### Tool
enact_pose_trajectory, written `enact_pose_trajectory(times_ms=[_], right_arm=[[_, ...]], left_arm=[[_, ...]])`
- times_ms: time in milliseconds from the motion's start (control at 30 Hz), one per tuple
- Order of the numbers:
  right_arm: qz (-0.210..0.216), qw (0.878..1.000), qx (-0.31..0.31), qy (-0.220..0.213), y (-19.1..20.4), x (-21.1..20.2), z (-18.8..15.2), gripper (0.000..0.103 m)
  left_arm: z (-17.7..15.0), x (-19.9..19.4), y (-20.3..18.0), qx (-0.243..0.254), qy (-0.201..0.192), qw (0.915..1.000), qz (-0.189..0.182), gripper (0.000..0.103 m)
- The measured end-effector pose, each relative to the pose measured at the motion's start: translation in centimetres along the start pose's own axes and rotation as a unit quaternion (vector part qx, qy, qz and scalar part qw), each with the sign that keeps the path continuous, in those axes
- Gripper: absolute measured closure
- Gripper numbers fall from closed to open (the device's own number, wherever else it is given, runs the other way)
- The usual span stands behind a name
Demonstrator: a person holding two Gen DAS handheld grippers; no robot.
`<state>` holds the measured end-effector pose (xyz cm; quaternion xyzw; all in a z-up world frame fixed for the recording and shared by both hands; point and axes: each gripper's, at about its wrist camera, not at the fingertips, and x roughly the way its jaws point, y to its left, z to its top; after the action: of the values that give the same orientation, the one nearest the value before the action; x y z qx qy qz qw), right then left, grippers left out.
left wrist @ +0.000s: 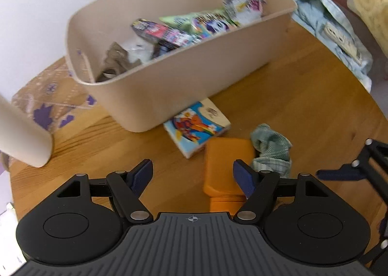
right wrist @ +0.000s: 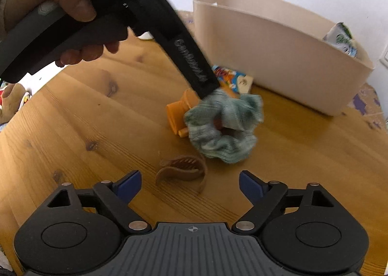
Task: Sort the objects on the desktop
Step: 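Grasp the orange bottle with the left tool while the right tool grasps the brown claw clip, then carry the orange bottle and claw clip into the basket and release both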
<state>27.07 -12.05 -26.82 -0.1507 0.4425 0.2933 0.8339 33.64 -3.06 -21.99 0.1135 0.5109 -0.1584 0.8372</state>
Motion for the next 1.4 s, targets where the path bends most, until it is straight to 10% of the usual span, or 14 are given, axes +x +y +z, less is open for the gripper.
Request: enact_pose_trajectory(times_ms=[400, 500, 1400], right_arm=[[-0.009, 1.000, 0.004, 0.011, -0.8, 1.6, -0.1, 0.049], [-0.010, 1.000, 0.003, 0.012, -1.0, 1.6, -0.2, 0.060], [-0.013, 1.000, -0.019, 0.003, -1.4, -0.9, -2.1, 0.060]], left_arm=[[0.3, 1.7, -2.6, 0.025, 0.009, 0.9987, -0.043, 0.025], [0.4, 2.0, -2.3, 0.014, 0.018, 0.9969, -0.075, 0.044], [-0.9, 2.8, -2.3, 0.018, 0.066, 0.9938, -0.089, 0.064]])
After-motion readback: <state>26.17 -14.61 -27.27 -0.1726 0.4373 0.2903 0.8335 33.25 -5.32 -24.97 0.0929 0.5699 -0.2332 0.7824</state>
